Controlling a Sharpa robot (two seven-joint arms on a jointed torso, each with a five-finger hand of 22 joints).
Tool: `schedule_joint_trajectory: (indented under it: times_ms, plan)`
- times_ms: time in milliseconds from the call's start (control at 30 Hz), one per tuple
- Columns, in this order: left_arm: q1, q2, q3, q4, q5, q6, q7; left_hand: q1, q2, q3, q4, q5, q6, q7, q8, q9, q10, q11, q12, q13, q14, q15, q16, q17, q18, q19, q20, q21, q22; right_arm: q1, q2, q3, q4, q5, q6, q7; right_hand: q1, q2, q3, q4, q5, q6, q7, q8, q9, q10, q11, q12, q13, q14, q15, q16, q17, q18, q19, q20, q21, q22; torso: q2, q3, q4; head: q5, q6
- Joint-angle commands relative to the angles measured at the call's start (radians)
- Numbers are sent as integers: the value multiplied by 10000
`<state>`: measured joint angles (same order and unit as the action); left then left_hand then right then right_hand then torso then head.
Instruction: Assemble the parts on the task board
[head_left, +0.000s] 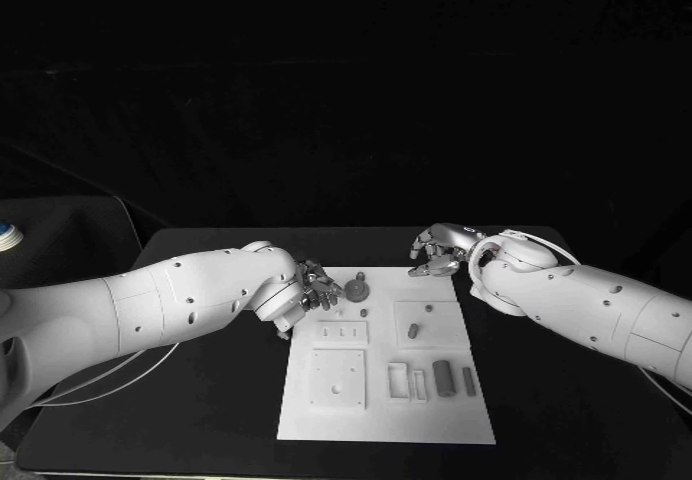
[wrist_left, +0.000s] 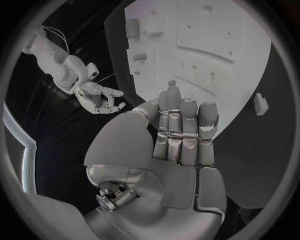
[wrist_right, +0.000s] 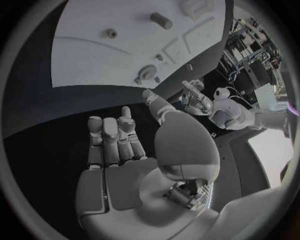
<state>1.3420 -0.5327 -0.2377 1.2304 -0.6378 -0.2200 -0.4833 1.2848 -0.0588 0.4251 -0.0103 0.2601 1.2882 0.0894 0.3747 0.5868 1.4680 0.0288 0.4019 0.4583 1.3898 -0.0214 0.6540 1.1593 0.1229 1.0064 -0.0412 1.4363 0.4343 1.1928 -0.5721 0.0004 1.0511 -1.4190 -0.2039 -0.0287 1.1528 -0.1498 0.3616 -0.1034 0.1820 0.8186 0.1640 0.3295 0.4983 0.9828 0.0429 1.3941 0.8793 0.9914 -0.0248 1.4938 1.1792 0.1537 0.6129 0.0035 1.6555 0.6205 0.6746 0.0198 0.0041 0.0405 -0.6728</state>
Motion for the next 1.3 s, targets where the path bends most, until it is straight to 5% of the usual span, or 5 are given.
schedule_joint_trajectory:
  times_ms: [33,800,967,1100,1300]
  plan:
    - [4,19,6,-28,-511,429,-155,35,-96,790,-812,-8,5,52,32,6,168,67,23,11,27,31,64,17,367,90,-15,36,12,6,-32,7,-44,513,-341,110,-60,35,-47,-20,6,-27,10,-29,-8,-71,2,-53,-9,-70,-10,-1,-16,-52,-60,26,388,-12,18,-8,-14,-69,-22]
    - [1,-417,7,-355,-405,516,342,-54,-120,863,-843,-16,-54,71,-20,-11,99,89,-26,-4,-21,35,55,18,362,61,-19,41,11,10,-146,10,146,669,-221,150,-16,51,-34,-55,10,-2,5,-17,-2,-79,2,-57,-18,-80,-11,-4,-22,-46,-66,20,385,-19,14,-51,25,-102,-34]
    - [-1,-696,6,-204,-555,336,899,-472,-470,862,-870,-488,-238,130,-143,-30,-99,174,-147,-34,-218,101,-27,-3,316,-99,-6,-2,-22,10,-173,9,246,701,-223,167,-8,56,-31,-60,11,4,4,-13,0,-81,2,-57,-19,-82,-11,-5,-24,-45,-67,19,384,-20,14,-46,22,-61,-13]
    - [-54,-1145,3,40,-845,-41,1632,-1115,-854,296,-1030,-490,-704,274,-428,-117,-699,379,-285,-80,-552,225,-214,-72,236,-449,12,-130,-97,10,-242,9,383,791,-258,236,-4,60,-29,-63,11,8,4,-12,1,-81,2,-57,-20,-82,-11,-5,-24,-44,-67,19,384,-21,10,-34,20,-43,0]
    - [-155,-1789,-2,387,-1639,-1009,2881,-1312,-1024,-373,-1188,-581,-1324,414,-702,-264,-1090,472,-226,-84,-652,251,-282,-92,221,-595,-9,-166,-131,10,-329,8,526,1012,-347,402,6,69,-24,-68,12,14,3,-8,2,-82,2,-57,-22,-84,-11,-5,-26,-43,-67,18,384,-22,6,-29,29,16,-15]
